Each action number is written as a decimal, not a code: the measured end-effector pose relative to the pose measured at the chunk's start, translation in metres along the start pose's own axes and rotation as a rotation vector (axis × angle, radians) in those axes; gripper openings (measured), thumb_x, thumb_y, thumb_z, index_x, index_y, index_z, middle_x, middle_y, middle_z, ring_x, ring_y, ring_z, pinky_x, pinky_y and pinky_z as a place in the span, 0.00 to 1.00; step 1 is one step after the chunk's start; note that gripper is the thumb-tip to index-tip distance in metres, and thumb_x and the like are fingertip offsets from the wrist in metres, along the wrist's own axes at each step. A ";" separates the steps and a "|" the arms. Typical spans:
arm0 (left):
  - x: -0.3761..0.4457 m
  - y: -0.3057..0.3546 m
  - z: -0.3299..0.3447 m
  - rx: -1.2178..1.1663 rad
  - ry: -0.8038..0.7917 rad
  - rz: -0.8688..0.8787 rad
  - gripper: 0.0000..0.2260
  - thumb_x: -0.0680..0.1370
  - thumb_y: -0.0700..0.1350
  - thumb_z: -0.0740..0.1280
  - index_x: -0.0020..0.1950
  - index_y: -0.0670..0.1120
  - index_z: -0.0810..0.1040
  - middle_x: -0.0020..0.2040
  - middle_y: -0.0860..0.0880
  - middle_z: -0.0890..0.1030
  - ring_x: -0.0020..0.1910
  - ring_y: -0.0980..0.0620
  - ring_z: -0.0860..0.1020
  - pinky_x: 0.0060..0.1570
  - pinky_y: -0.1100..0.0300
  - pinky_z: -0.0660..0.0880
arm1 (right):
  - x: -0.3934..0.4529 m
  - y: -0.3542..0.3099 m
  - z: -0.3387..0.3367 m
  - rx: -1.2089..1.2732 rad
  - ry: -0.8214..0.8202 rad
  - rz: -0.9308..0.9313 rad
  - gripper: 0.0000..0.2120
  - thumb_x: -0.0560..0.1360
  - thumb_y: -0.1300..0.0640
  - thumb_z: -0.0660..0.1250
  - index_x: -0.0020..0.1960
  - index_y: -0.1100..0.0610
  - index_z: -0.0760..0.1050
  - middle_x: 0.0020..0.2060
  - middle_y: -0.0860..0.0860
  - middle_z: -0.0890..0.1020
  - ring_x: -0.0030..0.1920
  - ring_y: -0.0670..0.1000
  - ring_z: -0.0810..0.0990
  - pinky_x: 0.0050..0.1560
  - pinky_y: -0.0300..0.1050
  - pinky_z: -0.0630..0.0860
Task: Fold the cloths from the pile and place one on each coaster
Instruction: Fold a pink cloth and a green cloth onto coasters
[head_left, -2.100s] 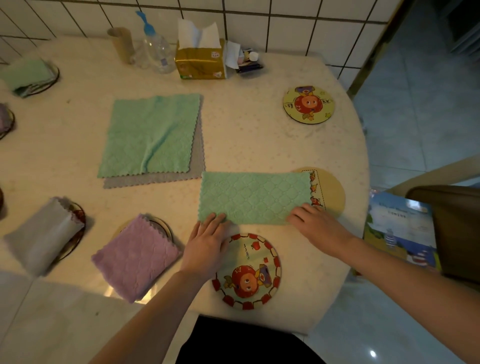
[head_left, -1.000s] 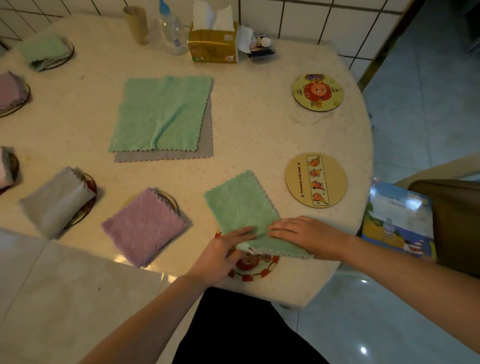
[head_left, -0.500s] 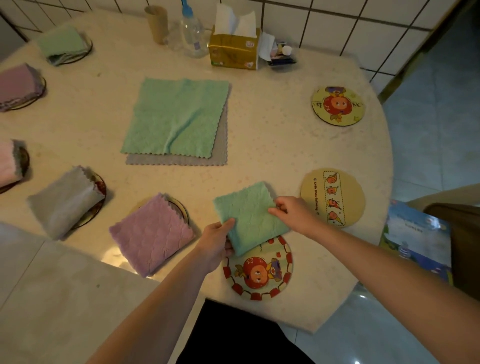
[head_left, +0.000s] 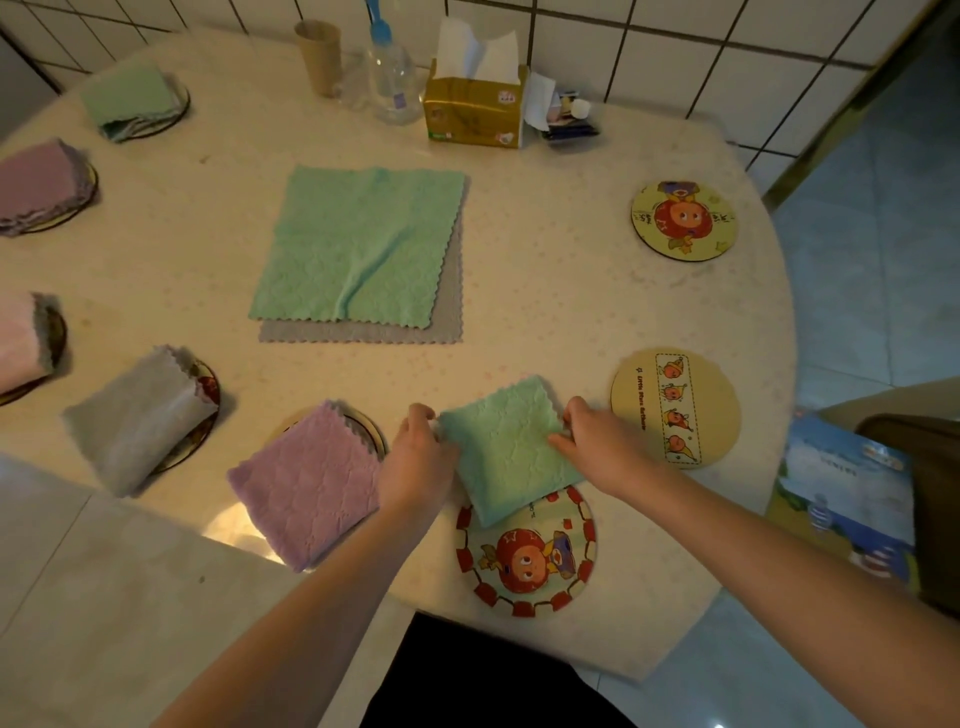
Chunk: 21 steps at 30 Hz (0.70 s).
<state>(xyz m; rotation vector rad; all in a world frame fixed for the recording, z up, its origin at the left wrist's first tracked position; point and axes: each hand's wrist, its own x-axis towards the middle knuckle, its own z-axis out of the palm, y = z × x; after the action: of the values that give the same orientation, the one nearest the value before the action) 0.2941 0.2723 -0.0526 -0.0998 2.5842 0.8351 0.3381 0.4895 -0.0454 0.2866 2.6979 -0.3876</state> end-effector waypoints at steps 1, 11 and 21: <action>0.005 0.001 -0.003 0.056 0.010 0.060 0.18 0.76 0.46 0.67 0.63 0.48 0.66 0.58 0.47 0.74 0.49 0.44 0.78 0.44 0.49 0.78 | -0.002 -0.002 0.001 0.009 0.004 0.027 0.18 0.77 0.42 0.58 0.54 0.56 0.66 0.45 0.51 0.79 0.41 0.53 0.78 0.36 0.48 0.76; 0.036 0.017 -0.013 0.206 -0.142 0.105 0.14 0.76 0.49 0.68 0.56 0.42 0.75 0.52 0.44 0.77 0.51 0.43 0.75 0.49 0.53 0.73 | -0.002 -0.008 0.000 0.546 -0.182 0.356 0.22 0.70 0.47 0.71 0.53 0.60 0.67 0.43 0.53 0.74 0.40 0.52 0.74 0.30 0.42 0.66; 0.040 0.022 -0.013 0.170 -0.176 0.016 0.13 0.75 0.48 0.70 0.55 0.41 0.77 0.51 0.43 0.79 0.47 0.45 0.75 0.43 0.56 0.72 | -0.002 0.002 -0.009 0.806 -0.216 0.440 0.14 0.69 0.55 0.74 0.49 0.61 0.76 0.38 0.52 0.77 0.36 0.50 0.75 0.36 0.45 0.72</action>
<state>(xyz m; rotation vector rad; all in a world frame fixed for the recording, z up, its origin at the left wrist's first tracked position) 0.2488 0.2851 -0.0476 0.0424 2.4795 0.5979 0.3368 0.4945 -0.0371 0.9676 2.0590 -1.2593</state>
